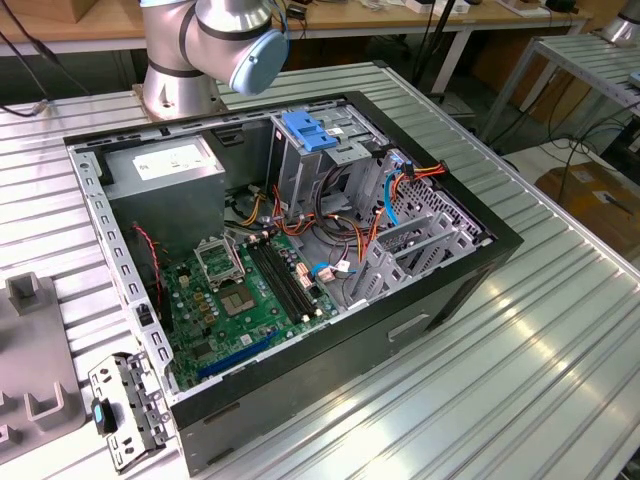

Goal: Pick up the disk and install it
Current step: 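Pick up the disk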

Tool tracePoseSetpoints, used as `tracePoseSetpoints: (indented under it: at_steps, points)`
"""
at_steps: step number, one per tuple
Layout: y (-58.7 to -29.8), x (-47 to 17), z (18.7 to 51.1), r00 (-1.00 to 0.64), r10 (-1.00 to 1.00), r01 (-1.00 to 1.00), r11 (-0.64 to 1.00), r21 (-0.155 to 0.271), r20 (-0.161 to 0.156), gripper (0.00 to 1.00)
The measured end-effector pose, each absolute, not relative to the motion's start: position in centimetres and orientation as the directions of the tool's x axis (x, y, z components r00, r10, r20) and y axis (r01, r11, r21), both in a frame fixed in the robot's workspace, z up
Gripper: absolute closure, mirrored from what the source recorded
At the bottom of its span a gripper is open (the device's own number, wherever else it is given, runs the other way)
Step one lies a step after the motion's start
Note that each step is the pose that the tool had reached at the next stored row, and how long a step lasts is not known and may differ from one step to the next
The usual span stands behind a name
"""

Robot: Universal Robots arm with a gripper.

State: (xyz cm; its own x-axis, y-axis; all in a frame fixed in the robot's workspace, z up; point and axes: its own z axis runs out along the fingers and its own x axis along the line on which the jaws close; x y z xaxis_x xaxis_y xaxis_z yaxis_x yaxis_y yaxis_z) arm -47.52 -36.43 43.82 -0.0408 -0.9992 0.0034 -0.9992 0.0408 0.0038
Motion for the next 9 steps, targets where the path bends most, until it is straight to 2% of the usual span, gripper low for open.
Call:
tracePoseSetpoints:
  at_steps: [9]
  points:
    - [-36.43, -47.52, 44.31, -0.041, -0.999, -0.999, 0.041, 0.004, 0.003, 0.63]
